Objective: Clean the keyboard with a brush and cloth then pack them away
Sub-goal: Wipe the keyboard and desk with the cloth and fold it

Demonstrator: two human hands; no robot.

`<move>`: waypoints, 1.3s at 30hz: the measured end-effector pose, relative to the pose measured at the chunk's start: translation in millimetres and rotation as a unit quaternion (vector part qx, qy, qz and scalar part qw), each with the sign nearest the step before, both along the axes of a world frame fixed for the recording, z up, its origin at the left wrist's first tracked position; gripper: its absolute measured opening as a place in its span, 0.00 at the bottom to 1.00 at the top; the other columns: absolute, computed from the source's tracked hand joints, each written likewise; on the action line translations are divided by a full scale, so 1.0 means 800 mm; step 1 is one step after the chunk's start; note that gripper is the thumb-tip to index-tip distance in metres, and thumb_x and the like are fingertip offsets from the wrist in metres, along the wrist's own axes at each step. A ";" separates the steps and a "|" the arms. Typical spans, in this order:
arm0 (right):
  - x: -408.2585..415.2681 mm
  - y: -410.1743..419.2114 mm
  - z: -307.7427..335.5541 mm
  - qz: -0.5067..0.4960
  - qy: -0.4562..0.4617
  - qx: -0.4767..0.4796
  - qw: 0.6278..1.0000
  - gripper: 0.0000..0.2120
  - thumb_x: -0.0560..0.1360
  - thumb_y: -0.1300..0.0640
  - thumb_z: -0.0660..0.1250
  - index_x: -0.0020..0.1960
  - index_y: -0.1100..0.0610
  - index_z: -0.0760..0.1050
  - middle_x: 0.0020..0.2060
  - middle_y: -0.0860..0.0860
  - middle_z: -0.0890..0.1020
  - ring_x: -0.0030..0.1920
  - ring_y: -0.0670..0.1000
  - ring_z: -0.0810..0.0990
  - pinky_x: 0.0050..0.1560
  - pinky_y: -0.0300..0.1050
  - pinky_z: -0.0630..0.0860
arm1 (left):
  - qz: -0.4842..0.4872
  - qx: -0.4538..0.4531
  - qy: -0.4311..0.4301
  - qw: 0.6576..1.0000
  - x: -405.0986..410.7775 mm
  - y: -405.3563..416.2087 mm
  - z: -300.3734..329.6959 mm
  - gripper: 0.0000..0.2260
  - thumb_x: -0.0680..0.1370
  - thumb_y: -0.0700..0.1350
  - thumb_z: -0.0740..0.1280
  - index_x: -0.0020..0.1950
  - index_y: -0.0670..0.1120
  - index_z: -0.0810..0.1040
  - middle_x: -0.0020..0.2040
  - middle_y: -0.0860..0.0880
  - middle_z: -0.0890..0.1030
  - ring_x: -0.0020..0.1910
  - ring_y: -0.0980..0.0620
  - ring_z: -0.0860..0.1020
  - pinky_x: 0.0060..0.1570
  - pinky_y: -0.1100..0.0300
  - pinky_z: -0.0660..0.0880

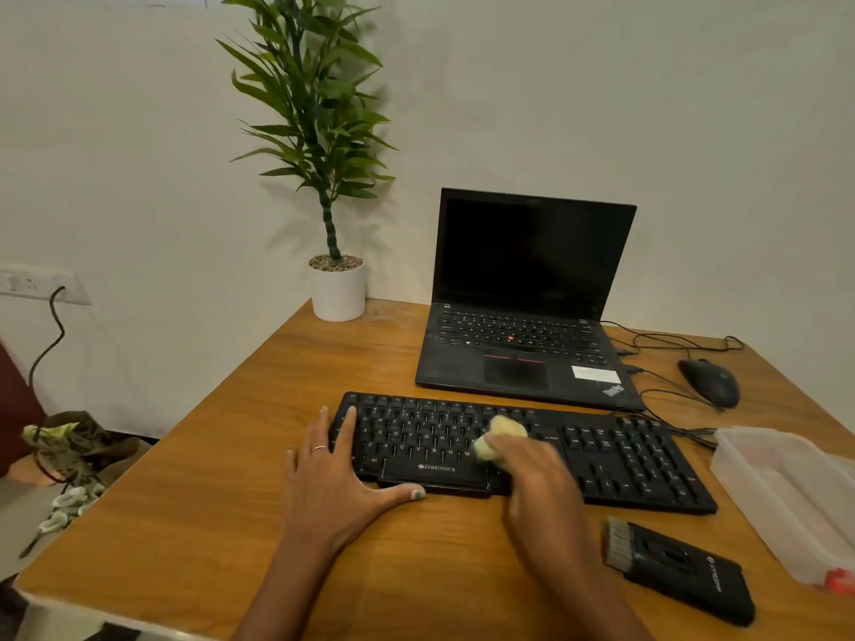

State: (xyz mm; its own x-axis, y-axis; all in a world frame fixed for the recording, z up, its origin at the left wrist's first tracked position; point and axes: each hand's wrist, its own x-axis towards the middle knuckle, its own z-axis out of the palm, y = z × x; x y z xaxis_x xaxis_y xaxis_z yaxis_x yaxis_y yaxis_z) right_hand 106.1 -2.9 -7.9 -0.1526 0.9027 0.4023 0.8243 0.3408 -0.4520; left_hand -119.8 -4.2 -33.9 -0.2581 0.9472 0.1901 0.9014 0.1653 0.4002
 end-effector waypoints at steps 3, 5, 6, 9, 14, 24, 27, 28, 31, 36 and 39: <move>-0.023 -0.018 -0.005 0.144 -0.051 -0.018 0.988 0.23 0.79 0.63 0.58 0.69 0.43 0.67 0.64 0.38 0.69 0.63 0.42 0.65 0.65 0.40 0.64 | -0.002 0.009 -0.034 0.999 0.001 -0.002 -0.003 0.64 0.49 0.86 0.53 0.78 0.57 0.40 0.80 0.46 0.51 0.75 0.44 0.61 0.72 0.48 0.63; -0.012 -0.004 -0.002 0.091 -0.048 -0.021 0.994 0.25 0.78 0.63 0.59 0.70 0.42 0.64 0.65 0.38 0.67 0.63 0.42 0.65 0.63 0.37 0.64 | -0.009 0.015 -0.057 0.998 0.003 -0.002 -0.002 0.64 0.50 0.85 0.56 0.78 0.58 0.38 0.79 0.47 0.53 0.73 0.46 0.64 0.69 0.50 0.67; -0.006 0.003 0.001 0.037 -0.039 -0.016 0.998 0.27 0.77 0.64 0.60 0.71 0.44 0.63 0.66 0.40 0.68 0.62 0.42 0.65 0.62 0.37 0.64 | -0.014 0.018 -0.064 0.998 0.002 -0.003 -0.001 0.63 0.50 0.84 0.58 0.78 0.59 0.38 0.79 0.48 0.53 0.73 0.47 0.64 0.68 0.51 0.67; -0.012 0.004 0.005 -0.006 -0.026 -0.001 1.000 0.27 0.77 0.66 0.60 0.71 0.46 0.63 0.66 0.44 0.69 0.62 0.44 0.65 0.62 0.39 0.64 | -0.022 0.021 -0.079 0.996 0.002 -0.003 -0.003 0.63 0.51 0.83 0.61 0.78 0.59 0.40 0.79 0.49 0.53 0.72 0.49 0.65 0.67 0.52 0.69; -0.037 -0.014 0.000 0.116 -0.091 0.005 0.989 0.26 0.70 0.63 0.72 0.63 0.44 0.72 0.58 0.42 0.77 0.57 0.46 0.69 0.53 0.42 0.71 | -0.018 0.021 -0.082 0.996 0.002 -0.002 -0.004 0.62 0.51 0.82 0.62 0.78 0.59 0.41 0.80 0.50 0.52 0.75 0.48 0.61 0.68 0.50 0.68; -0.048 -0.012 -0.008 0.167 -0.120 -0.051 0.977 0.28 0.80 0.63 0.53 0.74 0.41 0.53 0.74 0.37 0.45 0.74 0.43 0.43 0.73 0.45 0.40 | -0.019 0.052 -0.076 0.996 0.004 -0.006 0.000 0.63 0.51 0.85 0.55 0.79 0.55 0.45 0.78 0.47 0.56 0.76 0.48 0.58 0.74 0.48 0.59; -0.037 0.008 -0.001 0.055 -0.086 -0.011 0.995 0.29 0.79 0.63 0.57 0.75 0.44 0.53 0.75 0.44 0.56 0.75 0.46 0.52 0.71 0.41 0.46 | -0.021 0.040 -0.088 0.995 0.006 -0.006 0.002 0.63 0.51 0.82 0.61 0.79 0.55 0.44 0.79 0.49 0.55 0.76 0.49 0.56 0.75 0.48 0.58; -0.044 0.005 0.003 0.050 -0.075 -0.026 0.996 0.29 0.79 0.62 0.56 0.75 0.43 0.51 0.76 0.45 0.55 0.75 0.47 0.50 0.72 0.42 0.46 | -0.022 0.043 -0.090 0.995 0.006 -0.006 0.002 0.64 0.51 0.83 0.60 0.79 0.55 0.44 0.79 0.49 0.55 0.76 0.49 0.56 0.75 0.49 0.57; -0.078 -0.024 0.009 0.180 -0.105 -0.095 0.973 0.27 0.81 0.59 0.49 0.76 0.43 0.46 0.76 0.43 0.49 0.76 0.47 0.42 0.70 0.45 0.38 | -0.031 0.055 -0.094 0.994 0.004 -0.005 0.000 0.60 0.55 0.81 0.59 0.79 0.54 0.45 0.79 0.47 0.56 0.76 0.49 0.58 0.76 0.50 0.52; -0.057 0.011 0.012 0.117 -0.121 -0.029 0.985 0.28 0.77 0.60 0.47 0.76 0.46 0.52 0.76 0.44 0.55 0.76 0.47 0.48 0.71 0.40 0.40 | -0.031 0.049 -0.091 0.994 0.005 -0.005 0.000 0.63 0.52 0.83 0.60 0.79 0.54 0.44 0.79 0.48 0.55 0.76 0.49 0.57 0.75 0.50 0.55; -0.074 0.011 0.017 0.121 -0.087 -0.031 0.988 0.28 0.79 0.67 0.54 0.75 0.49 0.55 0.75 0.46 0.58 0.75 0.50 0.51 0.73 0.44 0.50 | -0.033 0.050 -0.096 0.994 0.004 -0.005 -0.002 0.62 0.55 0.81 0.64 0.79 0.54 0.43 0.79 0.49 0.55 0.76 0.50 0.57 0.76 0.50 0.54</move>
State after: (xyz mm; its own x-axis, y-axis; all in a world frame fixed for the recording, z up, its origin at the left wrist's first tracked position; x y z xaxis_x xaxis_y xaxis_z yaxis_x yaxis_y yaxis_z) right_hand 47.2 5.5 6.0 -0.4283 0.8537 0.2963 0.7891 0.5131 -0.3376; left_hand -116.3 -7.9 -35.3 -0.2369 0.9421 0.2371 0.8148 0.0598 0.5766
